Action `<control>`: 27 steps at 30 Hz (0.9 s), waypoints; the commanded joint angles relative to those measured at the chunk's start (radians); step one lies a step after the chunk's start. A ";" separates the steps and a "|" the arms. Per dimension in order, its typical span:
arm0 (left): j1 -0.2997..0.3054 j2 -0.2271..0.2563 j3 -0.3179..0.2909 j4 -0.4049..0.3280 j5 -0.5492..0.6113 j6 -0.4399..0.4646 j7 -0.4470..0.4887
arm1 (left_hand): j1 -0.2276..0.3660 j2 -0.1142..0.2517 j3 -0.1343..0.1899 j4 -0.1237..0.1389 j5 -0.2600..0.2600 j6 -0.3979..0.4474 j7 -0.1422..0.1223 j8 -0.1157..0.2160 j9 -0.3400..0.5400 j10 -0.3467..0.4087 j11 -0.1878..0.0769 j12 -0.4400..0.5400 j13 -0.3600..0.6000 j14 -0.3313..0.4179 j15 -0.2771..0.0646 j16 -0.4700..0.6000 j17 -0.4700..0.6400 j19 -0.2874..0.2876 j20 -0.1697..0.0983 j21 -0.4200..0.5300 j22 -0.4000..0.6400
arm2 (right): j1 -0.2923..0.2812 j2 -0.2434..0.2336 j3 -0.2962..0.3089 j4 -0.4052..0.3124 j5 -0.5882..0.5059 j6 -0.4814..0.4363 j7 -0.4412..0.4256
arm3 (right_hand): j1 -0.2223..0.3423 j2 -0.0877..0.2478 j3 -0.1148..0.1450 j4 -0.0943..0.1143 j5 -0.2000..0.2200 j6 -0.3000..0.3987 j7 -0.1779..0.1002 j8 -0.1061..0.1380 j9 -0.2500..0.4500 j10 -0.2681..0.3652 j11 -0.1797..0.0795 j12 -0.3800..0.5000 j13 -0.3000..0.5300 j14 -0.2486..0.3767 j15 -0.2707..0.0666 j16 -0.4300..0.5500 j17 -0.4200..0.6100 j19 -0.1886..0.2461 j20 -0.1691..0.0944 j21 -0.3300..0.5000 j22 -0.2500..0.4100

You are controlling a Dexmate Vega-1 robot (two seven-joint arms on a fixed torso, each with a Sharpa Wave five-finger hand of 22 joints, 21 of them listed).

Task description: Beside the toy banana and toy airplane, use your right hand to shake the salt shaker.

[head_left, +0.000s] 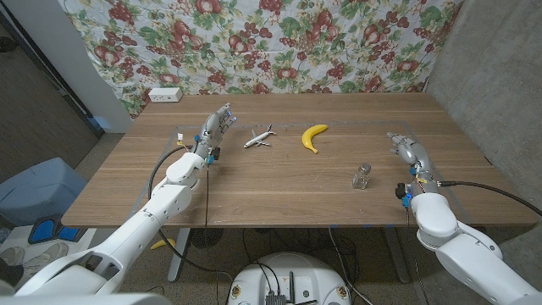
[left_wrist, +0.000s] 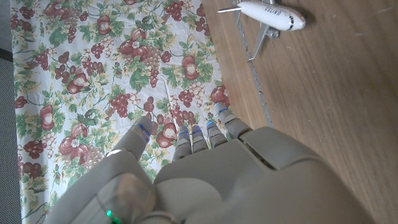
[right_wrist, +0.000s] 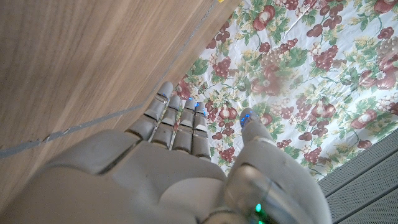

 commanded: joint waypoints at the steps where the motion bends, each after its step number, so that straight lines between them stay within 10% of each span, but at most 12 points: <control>1: 0.016 0.008 -0.007 -0.019 -0.001 -0.002 0.012 | 0.013 0.040 -0.001 -0.003 0.006 0.008 0.001 0.003 0.003 0.007 -0.002 0.003 0.004 0.006 -0.025 0.003 0.003 0.008 -0.002 0.003 0.004 | -0.037 0.009 0.014 -0.034 -0.024 -0.021 -0.008 | 0.003 -0.004 -0.002 -0.004 0.005 0.007 -0.002 0.005 0.005 0.014 0.000 0.001 0.003 0.006 -0.003 0.006 0.002 0.006 0.001 -0.004 0.004; 27: 0.041 0.016 -0.016 -0.048 -0.002 -0.010 0.023 | 0.013 0.040 -0.002 -0.003 0.006 0.009 0.001 0.003 0.003 0.008 -0.004 0.003 0.004 0.008 -0.026 0.003 0.003 0.009 -0.002 0.003 0.004 | -0.098 0.036 0.024 -0.079 -0.071 -0.052 -0.018 | 0.011 -0.005 -0.002 -0.006 0.008 0.015 0.000 0.006 0.005 0.021 -0.003 0.002 0.003 0.009 -0.003 0.007 -0.003 0.010 0.004 -0.013 0.005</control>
